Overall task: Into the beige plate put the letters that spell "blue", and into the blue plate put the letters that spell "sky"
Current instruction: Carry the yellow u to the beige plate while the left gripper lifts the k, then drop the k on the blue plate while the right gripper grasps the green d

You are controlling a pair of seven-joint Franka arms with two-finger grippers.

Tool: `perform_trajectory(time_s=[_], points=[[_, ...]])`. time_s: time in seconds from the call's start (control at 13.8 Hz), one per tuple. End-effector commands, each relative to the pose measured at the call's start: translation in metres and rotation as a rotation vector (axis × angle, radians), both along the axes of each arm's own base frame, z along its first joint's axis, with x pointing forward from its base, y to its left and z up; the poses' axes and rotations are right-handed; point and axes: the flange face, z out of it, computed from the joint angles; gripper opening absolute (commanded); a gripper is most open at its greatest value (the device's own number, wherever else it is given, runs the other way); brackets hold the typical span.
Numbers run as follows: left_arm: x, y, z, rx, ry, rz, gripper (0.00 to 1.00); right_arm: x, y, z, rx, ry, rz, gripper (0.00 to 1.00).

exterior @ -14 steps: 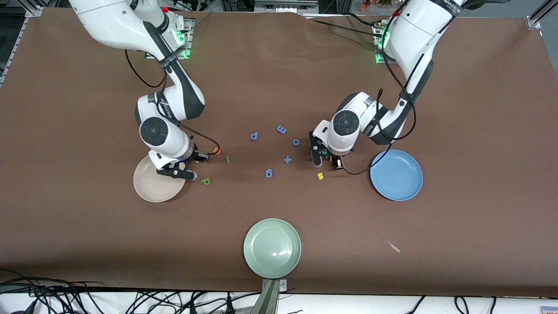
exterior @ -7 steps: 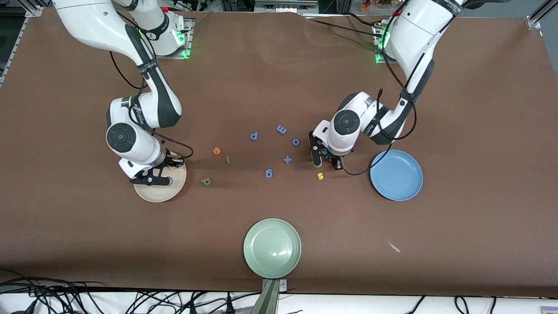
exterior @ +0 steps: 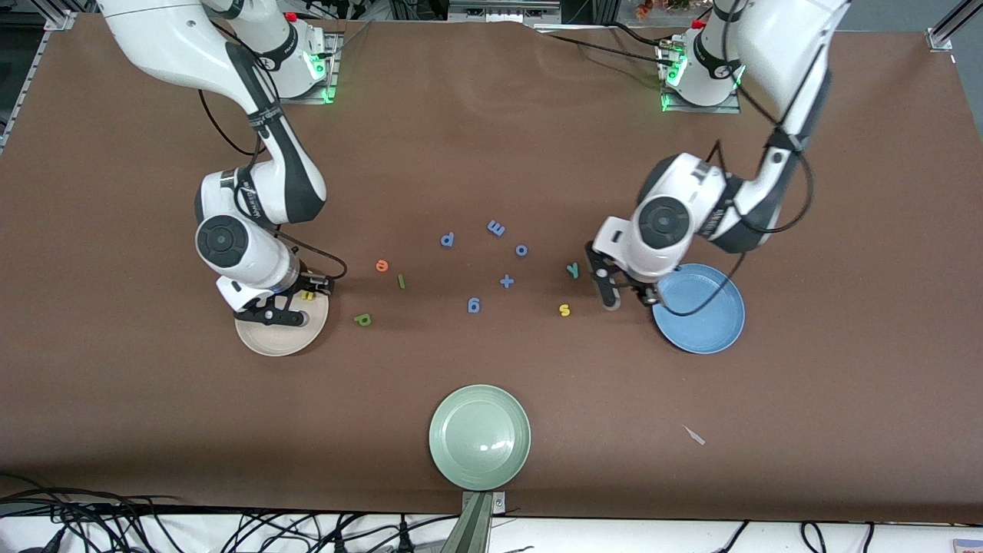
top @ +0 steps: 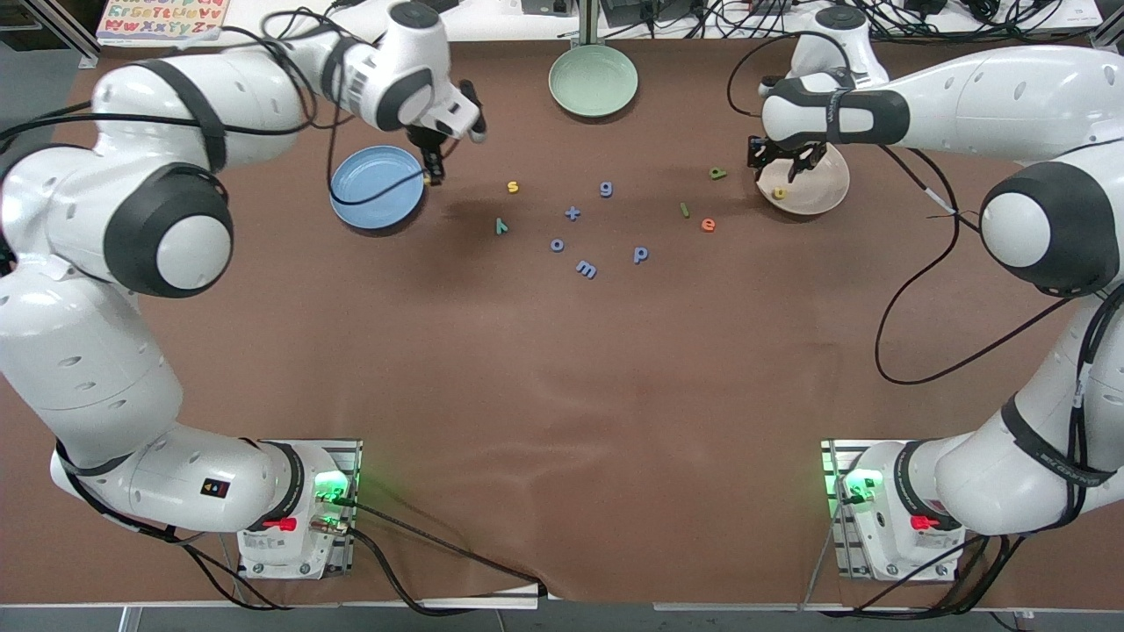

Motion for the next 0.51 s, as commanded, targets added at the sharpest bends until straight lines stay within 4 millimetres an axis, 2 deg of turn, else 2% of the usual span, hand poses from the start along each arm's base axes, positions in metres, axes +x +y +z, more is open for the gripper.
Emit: perform_trajectory(time_s=[0.0, 0.22, 0.36, 0.43], points=[[0.013, 0.039, 0.006, 0.02, 0.001, 0.043, 0.0, -0.004, 0.038, -0.004, 0.01, -0.029, -0.043, 0.67], [0.02, 0.065, -0.016, 0.02, 0.022, 0.095, 0.0, 0.017, 0.06, -0.02, 0.015, -0.054, -0.056, 0.67], [0.026, 0.095, -0.043, 0.003, 0.042, 0.144, 0.0, 0.023, 0.062, -0.026, 0.019, -0.069, -0.055, 0.67], [0.026, 0.096, -0.045, -0.003, 0.04, 0.148, 0.0, 0.026, 0.063, -0.028, 0.023, -0.077, -0.056, 0.67]])
